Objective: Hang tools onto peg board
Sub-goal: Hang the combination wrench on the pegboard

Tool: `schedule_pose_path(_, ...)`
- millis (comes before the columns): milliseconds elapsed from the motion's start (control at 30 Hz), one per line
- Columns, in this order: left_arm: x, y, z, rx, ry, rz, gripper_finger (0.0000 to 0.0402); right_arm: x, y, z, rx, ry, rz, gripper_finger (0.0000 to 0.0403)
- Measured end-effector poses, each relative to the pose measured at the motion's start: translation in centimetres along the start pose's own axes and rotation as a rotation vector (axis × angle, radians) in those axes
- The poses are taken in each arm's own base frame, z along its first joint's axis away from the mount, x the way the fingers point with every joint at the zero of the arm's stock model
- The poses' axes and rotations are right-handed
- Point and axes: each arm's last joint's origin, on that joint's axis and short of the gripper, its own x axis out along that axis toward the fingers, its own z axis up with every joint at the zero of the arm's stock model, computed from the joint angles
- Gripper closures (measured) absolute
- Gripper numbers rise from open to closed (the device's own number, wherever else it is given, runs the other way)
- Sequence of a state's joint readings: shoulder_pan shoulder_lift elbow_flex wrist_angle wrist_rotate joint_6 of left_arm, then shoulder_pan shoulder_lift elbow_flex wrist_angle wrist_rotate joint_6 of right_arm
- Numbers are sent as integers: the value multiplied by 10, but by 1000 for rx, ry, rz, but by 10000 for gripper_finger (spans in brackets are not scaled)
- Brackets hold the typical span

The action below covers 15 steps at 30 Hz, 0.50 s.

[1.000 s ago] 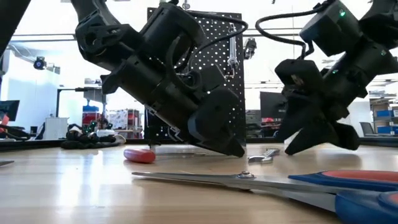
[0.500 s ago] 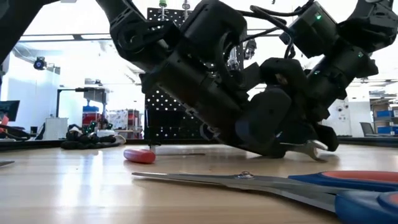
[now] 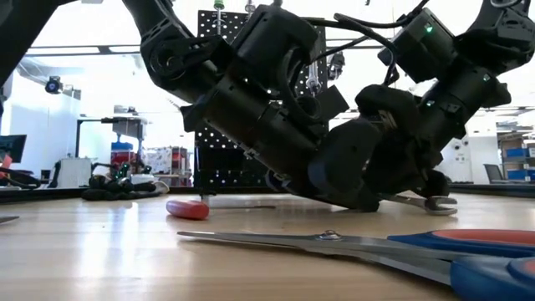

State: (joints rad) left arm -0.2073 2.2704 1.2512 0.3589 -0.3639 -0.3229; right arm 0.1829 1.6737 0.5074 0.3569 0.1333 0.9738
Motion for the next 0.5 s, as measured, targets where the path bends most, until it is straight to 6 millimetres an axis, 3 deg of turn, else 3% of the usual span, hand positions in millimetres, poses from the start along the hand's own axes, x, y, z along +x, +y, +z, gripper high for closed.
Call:
schedule_pose_path(233,-5,-4,-3,-14,13,3,247,-17,7,10,-115,-120,-13,401)
schedule_pose_path(500,-25,-5,2,-14,30,-1,247,-67,26,39,-232,-414,10,402)
